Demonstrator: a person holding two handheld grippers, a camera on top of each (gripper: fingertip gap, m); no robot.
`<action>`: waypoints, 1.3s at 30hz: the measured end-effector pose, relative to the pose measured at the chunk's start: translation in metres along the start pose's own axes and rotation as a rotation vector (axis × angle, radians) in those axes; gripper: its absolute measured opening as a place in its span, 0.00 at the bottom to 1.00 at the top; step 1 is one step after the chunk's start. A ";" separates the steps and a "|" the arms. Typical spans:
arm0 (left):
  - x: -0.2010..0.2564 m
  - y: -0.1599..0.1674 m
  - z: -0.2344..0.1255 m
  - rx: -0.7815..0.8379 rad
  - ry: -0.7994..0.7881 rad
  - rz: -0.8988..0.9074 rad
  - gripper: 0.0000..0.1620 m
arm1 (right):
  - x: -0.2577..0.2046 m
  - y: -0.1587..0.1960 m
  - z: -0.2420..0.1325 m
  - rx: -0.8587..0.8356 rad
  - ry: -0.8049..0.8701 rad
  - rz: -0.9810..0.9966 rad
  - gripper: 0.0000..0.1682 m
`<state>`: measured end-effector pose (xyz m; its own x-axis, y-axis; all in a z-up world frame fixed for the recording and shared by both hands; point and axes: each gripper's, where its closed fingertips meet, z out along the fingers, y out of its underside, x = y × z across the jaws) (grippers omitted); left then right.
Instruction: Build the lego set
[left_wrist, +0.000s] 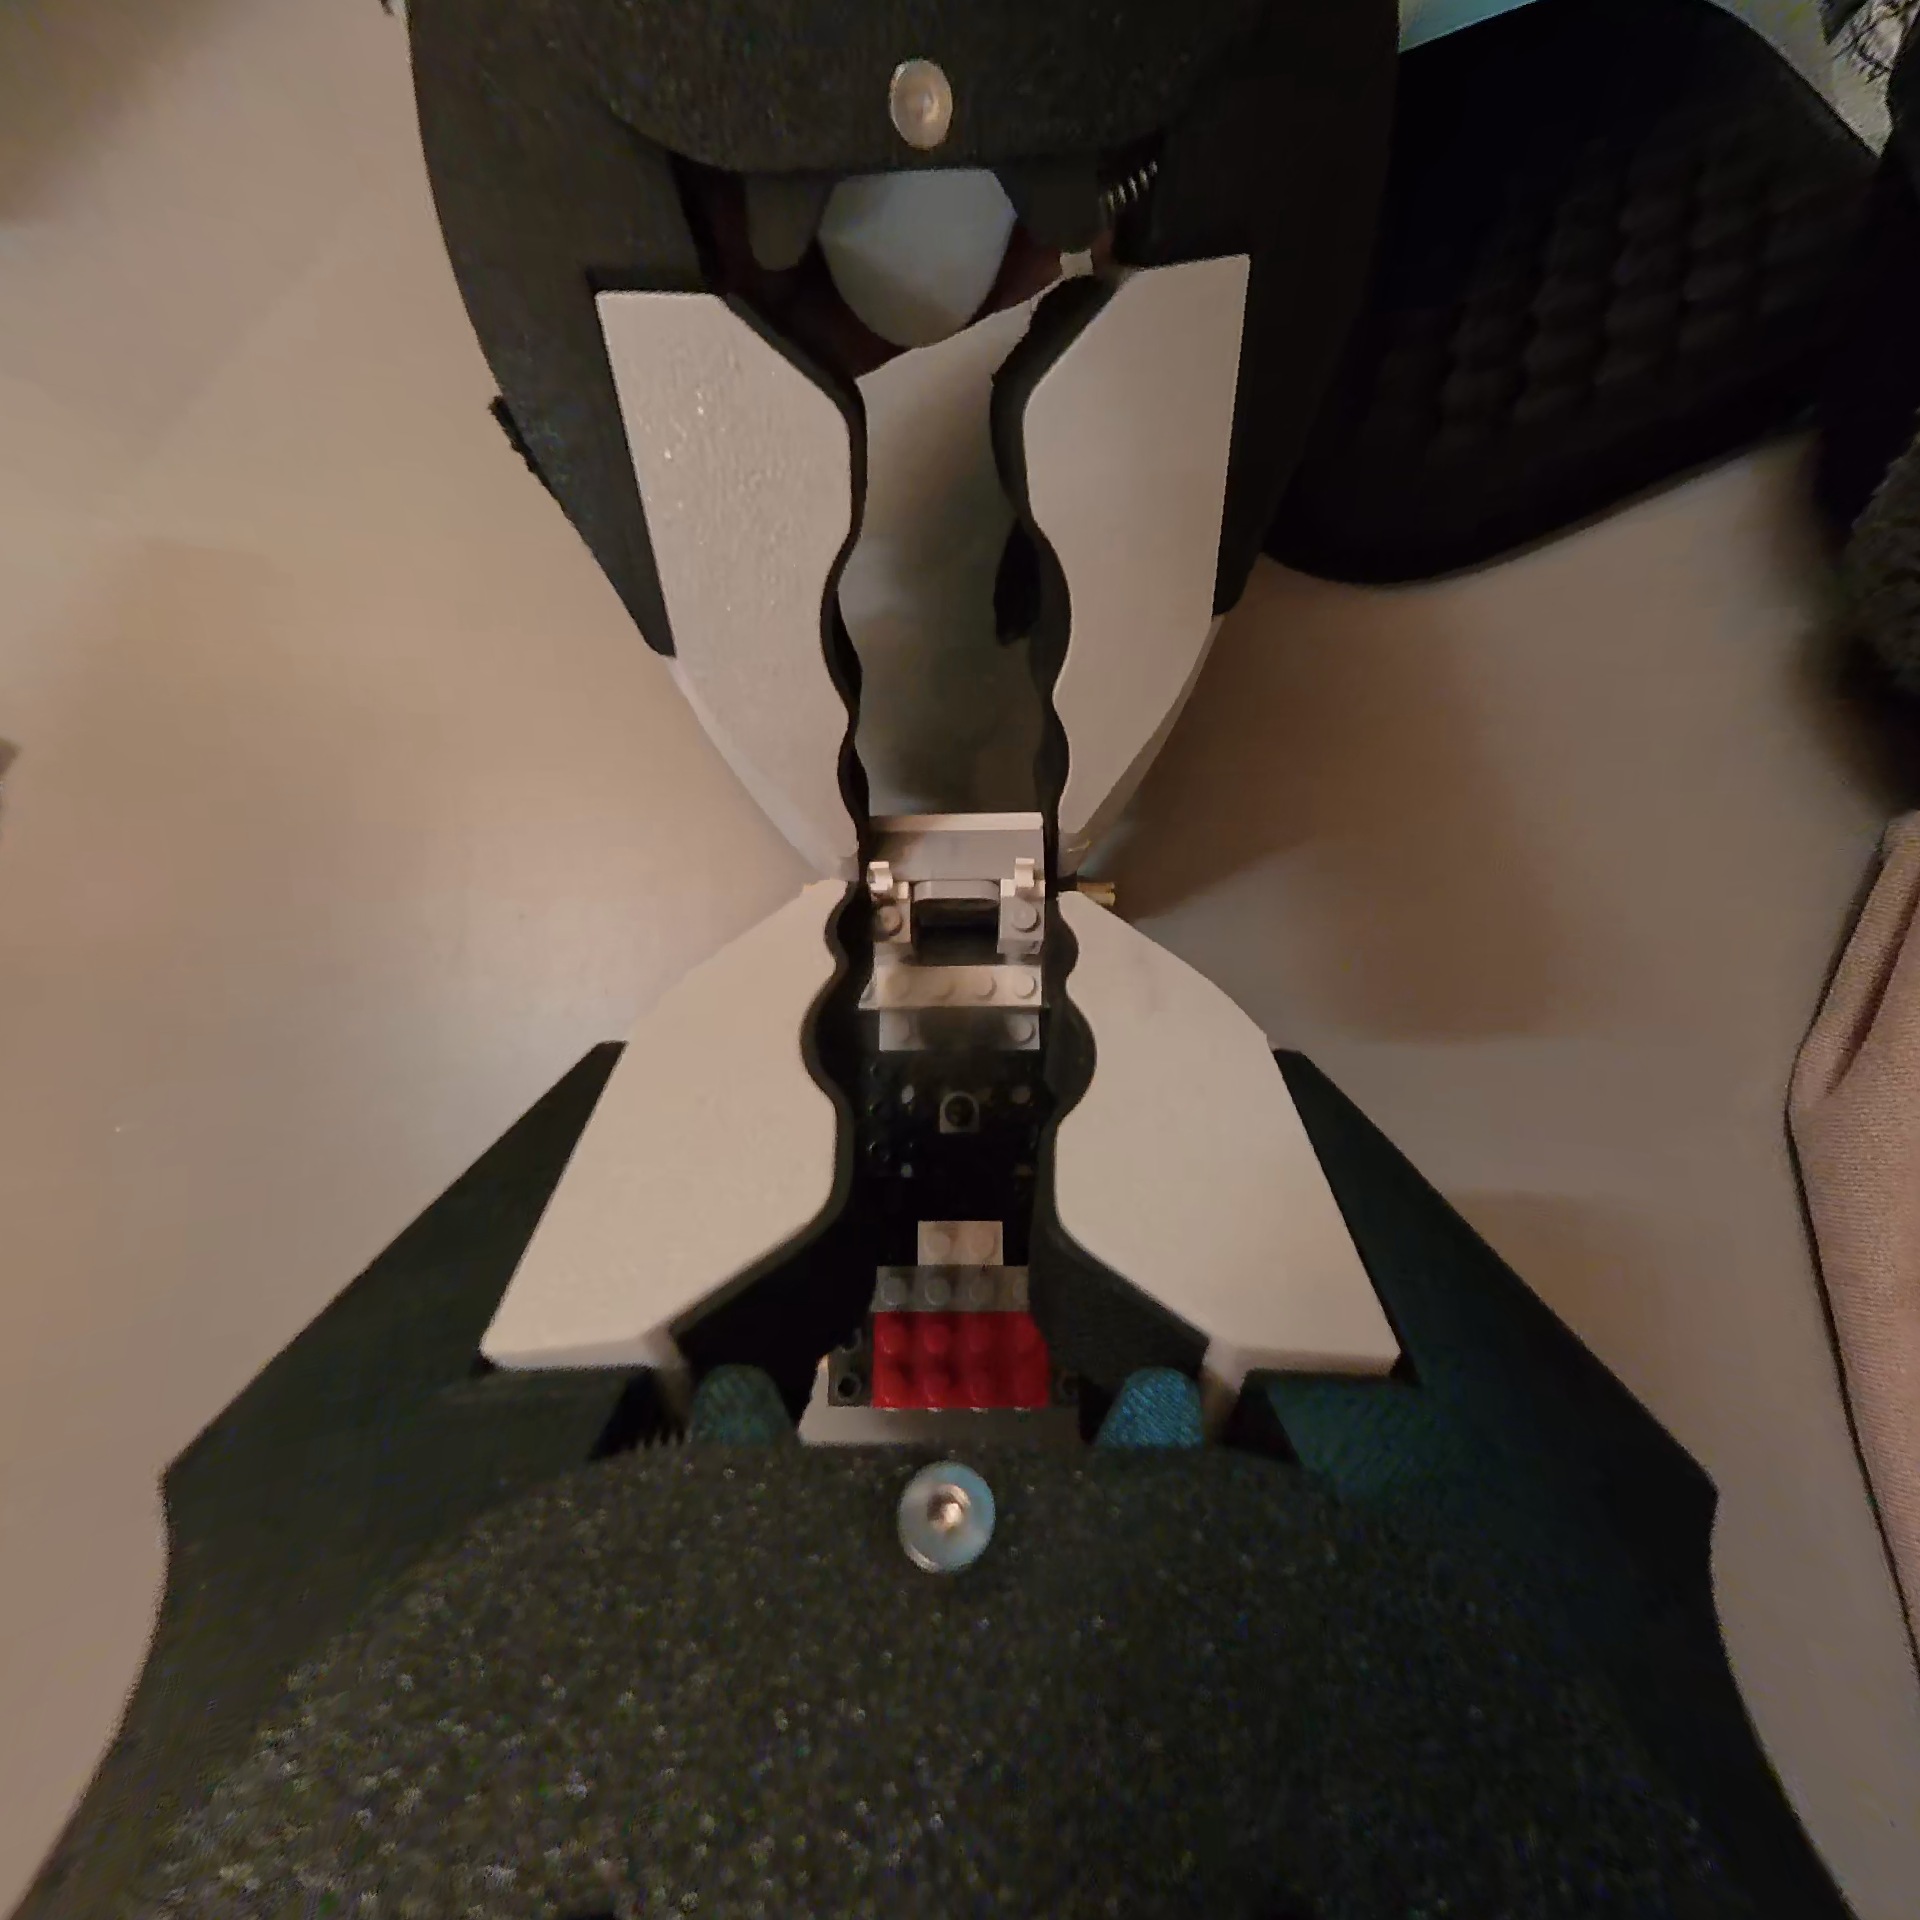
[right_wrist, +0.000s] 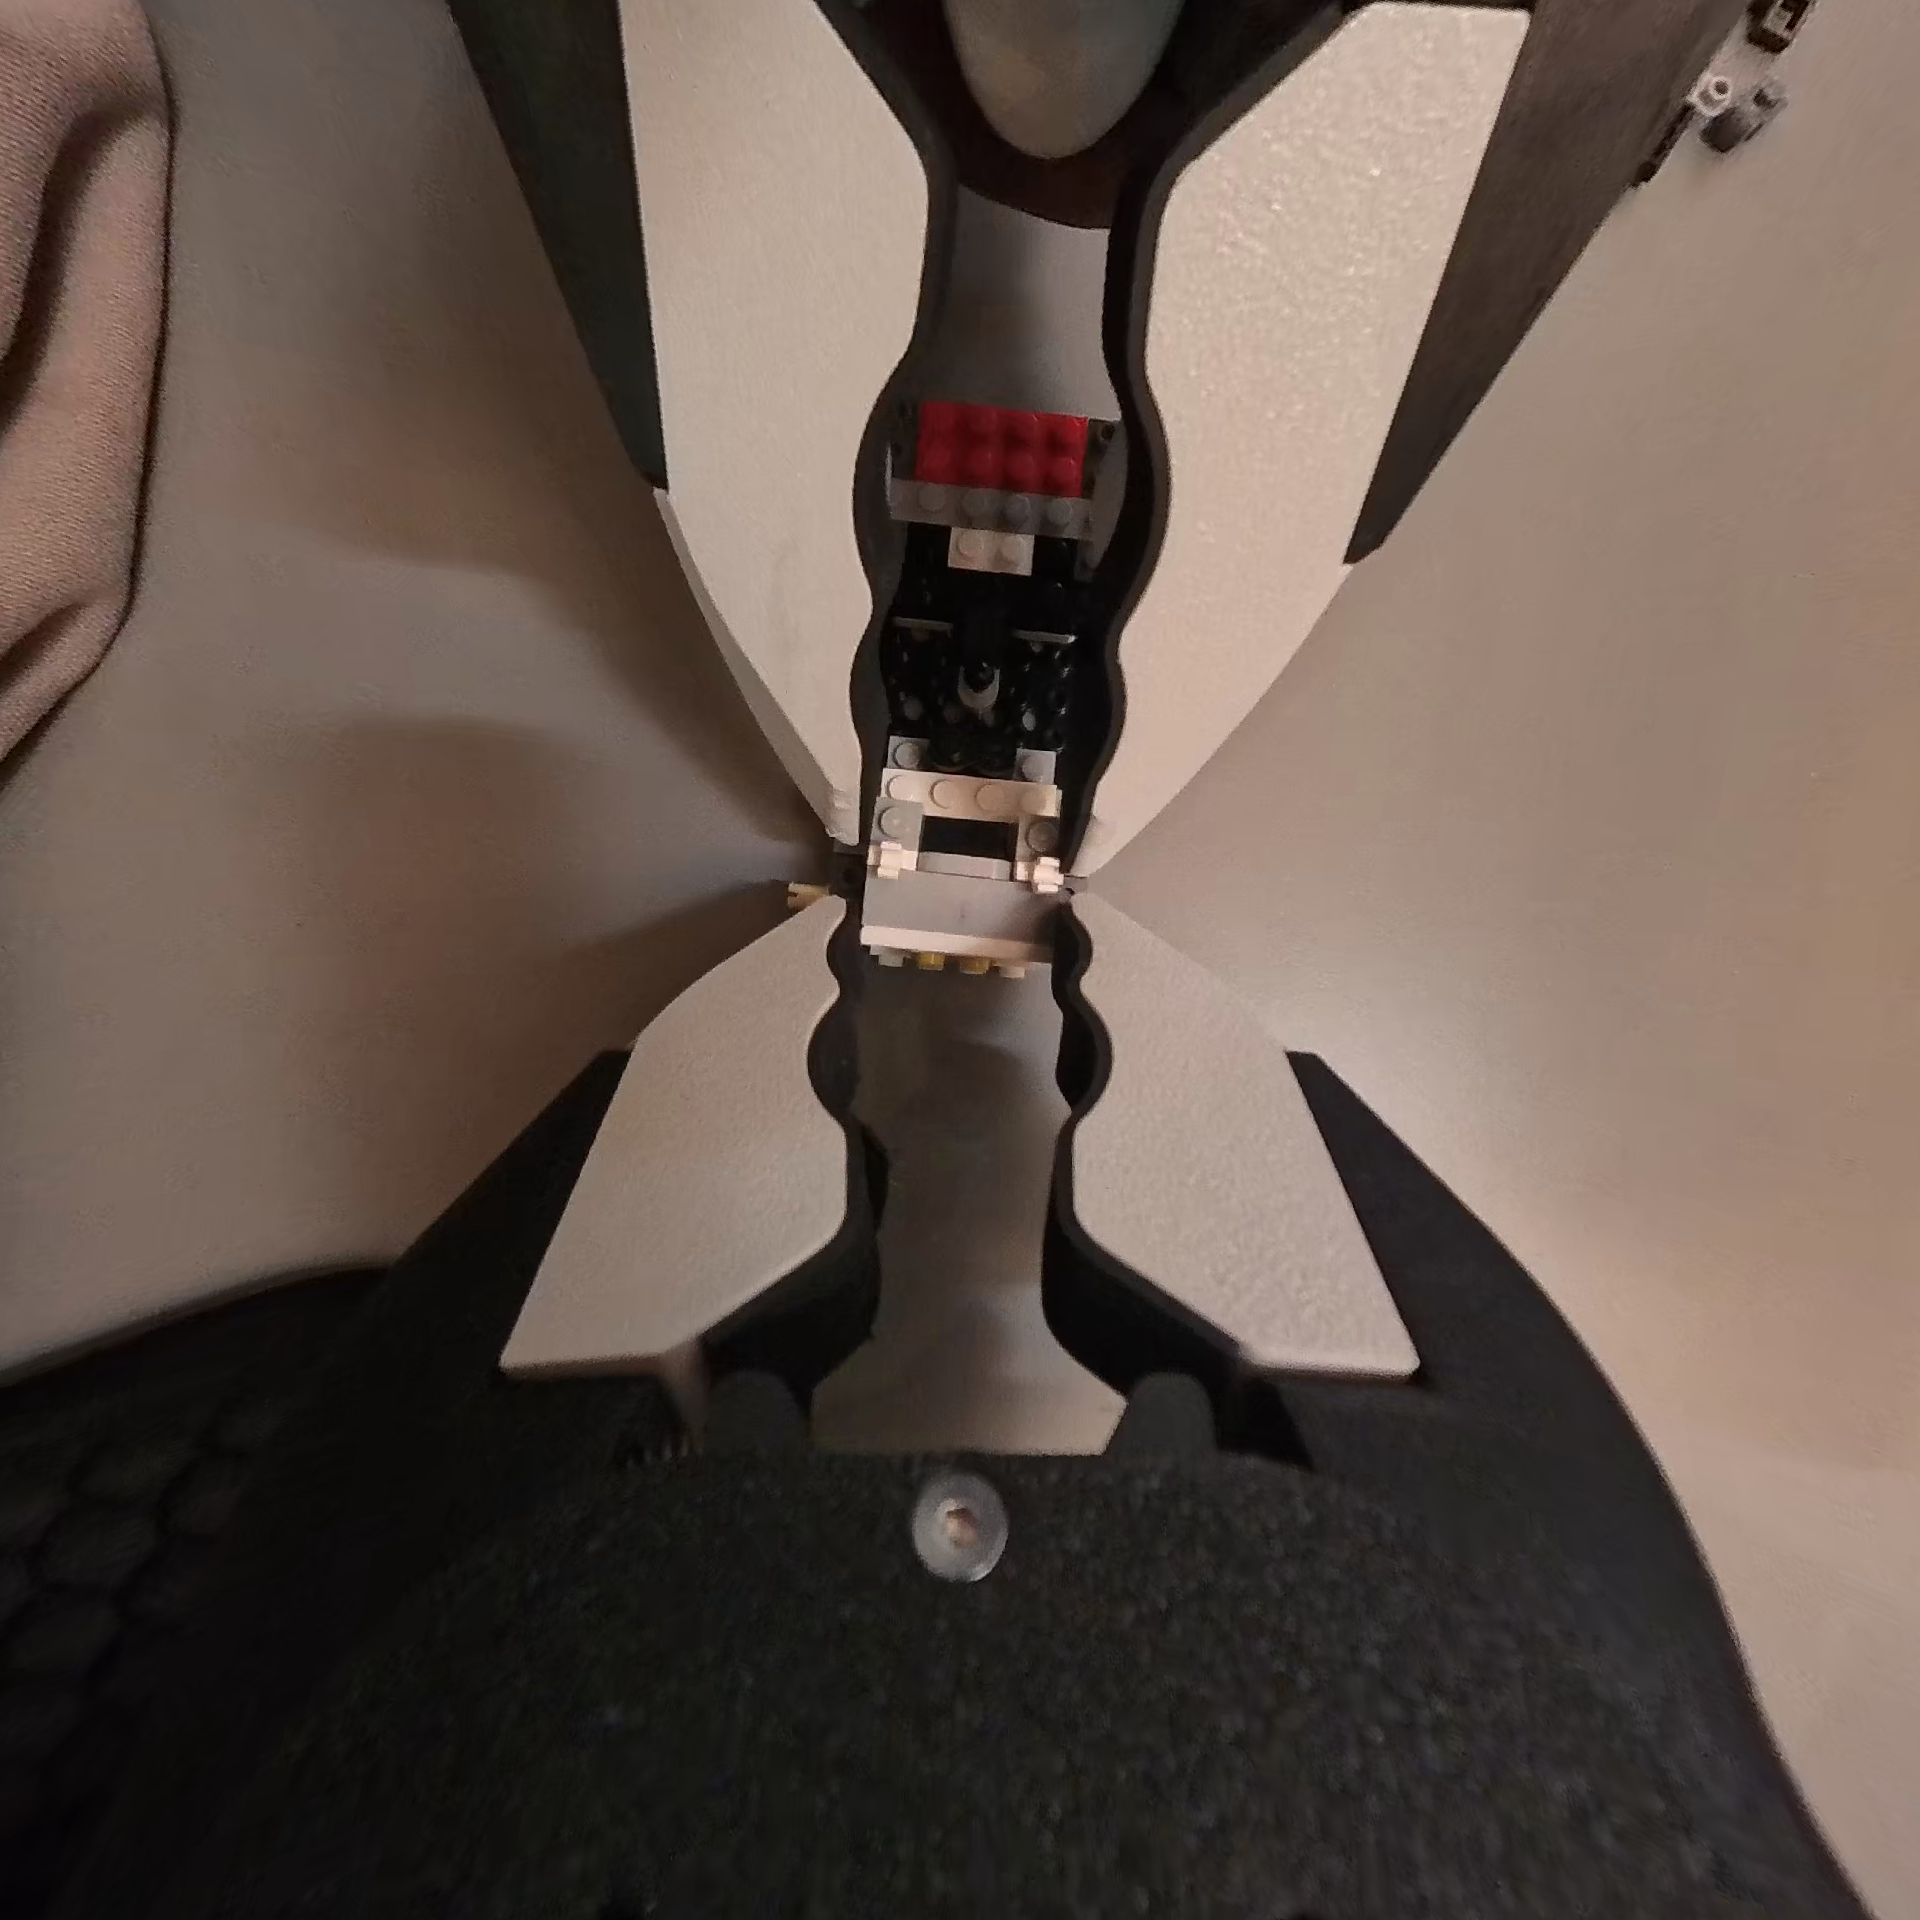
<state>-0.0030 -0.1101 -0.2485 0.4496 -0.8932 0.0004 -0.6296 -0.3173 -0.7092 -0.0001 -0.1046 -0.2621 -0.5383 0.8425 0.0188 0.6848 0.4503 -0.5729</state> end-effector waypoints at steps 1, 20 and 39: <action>0.000 0.000 0.000 0.001 0.001 -0.001 0.19 | 0.000 0.000 0.000 0.003 0.001 0.000 0.20; 0.002 0.001 -0.003 -0.035 -0.003 0.030 0.19 | -0.001 -0.005 -0.006 0.219 0.010 0.027 0.21; 0.002 0.002 -0.003 -0.063 -0.045 0.047 0.18 | 0.002 -0.005 -0.004 0.261 0.025 0.011 0.20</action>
<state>-0.0050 -0.1134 -0.2476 0.4458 -0.8928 -0.0643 -0.6883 -0.2960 -0.6623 -0.0026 -0.1038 -0.2558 -0.5170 0.8554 0.0298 0.5390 0.3525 -0.7650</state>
